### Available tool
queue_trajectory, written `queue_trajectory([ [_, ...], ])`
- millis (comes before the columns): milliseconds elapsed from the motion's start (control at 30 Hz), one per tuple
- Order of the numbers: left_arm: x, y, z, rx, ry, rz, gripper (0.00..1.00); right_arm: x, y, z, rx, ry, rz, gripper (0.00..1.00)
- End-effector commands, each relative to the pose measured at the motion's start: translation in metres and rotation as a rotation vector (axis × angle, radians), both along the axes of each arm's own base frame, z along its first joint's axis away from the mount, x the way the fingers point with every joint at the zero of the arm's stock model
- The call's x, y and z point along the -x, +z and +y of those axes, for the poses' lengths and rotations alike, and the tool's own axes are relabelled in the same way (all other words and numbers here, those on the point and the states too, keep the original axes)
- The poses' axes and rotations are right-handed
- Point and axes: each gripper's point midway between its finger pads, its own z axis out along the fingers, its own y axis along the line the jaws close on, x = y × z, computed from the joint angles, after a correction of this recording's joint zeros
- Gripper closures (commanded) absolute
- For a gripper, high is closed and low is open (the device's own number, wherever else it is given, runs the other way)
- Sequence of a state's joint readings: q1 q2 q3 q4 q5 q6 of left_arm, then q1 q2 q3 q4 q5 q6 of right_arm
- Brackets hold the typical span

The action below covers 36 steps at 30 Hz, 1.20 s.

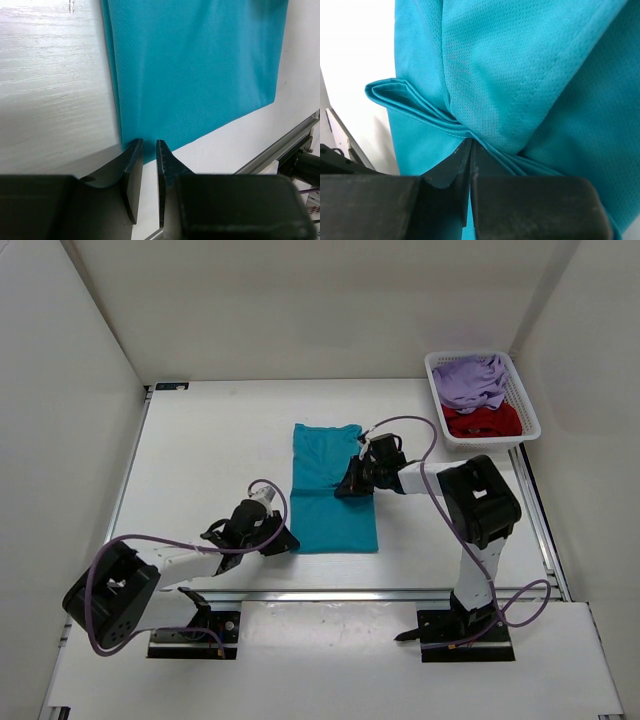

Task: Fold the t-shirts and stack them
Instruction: Fold the folded rectangular tshirt in 1/3 of the way, then grab one side of the 2/3 rectangular tshirt with both arms

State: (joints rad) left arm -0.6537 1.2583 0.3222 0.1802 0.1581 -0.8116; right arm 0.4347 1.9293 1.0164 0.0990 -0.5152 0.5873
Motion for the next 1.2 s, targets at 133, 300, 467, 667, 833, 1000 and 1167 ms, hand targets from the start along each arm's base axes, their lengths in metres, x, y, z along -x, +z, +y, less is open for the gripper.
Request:
queue_trajectory([
  [133,-0.002,0.017,0.006,-0.027,-0.004,-0.063,0.67,-0.002,0.021,0.011,-0.033,0.045,-0.051,0.99],
  [300,0.005,0.006,0.029,-0.083,0.021,-0.043,0.56,0.011,0.089,0.005,-0.091,0.043,-0.192,0.71],
  [467,0.014,-0.005,0.034,-0.111,0.005,-0.03,0.49,0.046,0.095,-0.034,-0.052,-0.033,-0.214,0.61],
  [667,0.022,-0.013,0.028,-0.097,-0.013,0.003,0.5,0.129,0.028,-0.095,0.074,-0.118,-0.085,0.59],
  [833,0.026,-0.016,0.028,-0.115,-0.025,0.012,0.55,0.158,0.009,-0.112,0.082,-0.17,-0.05,0.55],
  [1000,0.029,-0.02,0.028,-0.137,-0.03,0.018,0.56,0.163,-0.001,-0.112,0.06,-0.17,-0.018,0.55],
  [1167,0.03,-0.021,0.022,-0.131,-0.038,0.021,0.58,0.163,-0.008,-0.1,0.027,-0.141,0.016,0.71],
])
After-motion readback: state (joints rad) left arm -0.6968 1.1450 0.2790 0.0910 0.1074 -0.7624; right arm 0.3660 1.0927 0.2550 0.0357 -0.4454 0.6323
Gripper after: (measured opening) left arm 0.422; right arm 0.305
